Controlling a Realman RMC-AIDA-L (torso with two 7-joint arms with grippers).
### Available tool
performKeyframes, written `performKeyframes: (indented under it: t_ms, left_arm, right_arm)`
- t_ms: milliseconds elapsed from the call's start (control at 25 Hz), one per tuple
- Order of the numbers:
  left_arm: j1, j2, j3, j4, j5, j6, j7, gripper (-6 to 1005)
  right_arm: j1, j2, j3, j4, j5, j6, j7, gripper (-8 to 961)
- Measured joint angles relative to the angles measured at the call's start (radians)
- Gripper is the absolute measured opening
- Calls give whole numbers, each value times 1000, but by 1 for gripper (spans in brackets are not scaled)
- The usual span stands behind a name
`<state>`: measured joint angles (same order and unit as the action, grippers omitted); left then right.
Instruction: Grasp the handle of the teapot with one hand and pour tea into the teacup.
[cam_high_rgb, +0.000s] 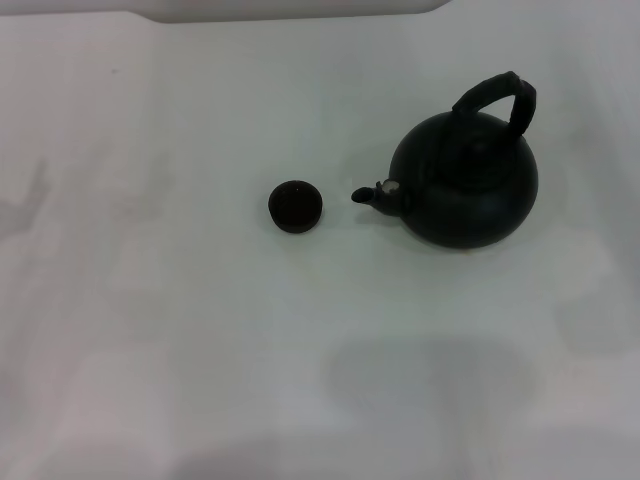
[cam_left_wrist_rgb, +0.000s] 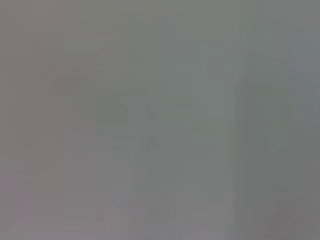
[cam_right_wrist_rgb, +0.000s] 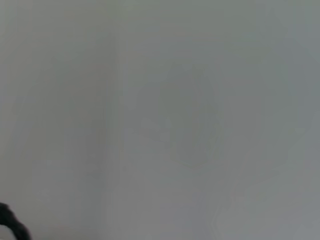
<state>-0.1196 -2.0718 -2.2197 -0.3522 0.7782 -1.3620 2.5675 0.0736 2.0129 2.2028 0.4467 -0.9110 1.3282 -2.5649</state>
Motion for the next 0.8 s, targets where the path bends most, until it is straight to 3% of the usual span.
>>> performKeyframes:
  t_ms: [400,800]
  left_arm:
    - [-19,-4,-1,22,-66,26,-3,755]
    - [-101,-3,2,83,-98,95,1,755]
  right_arm:
    - [9,-1,59,-55,66,-46,-32,708]
    - [23,-3,127,-56,99,-87,-45,708]
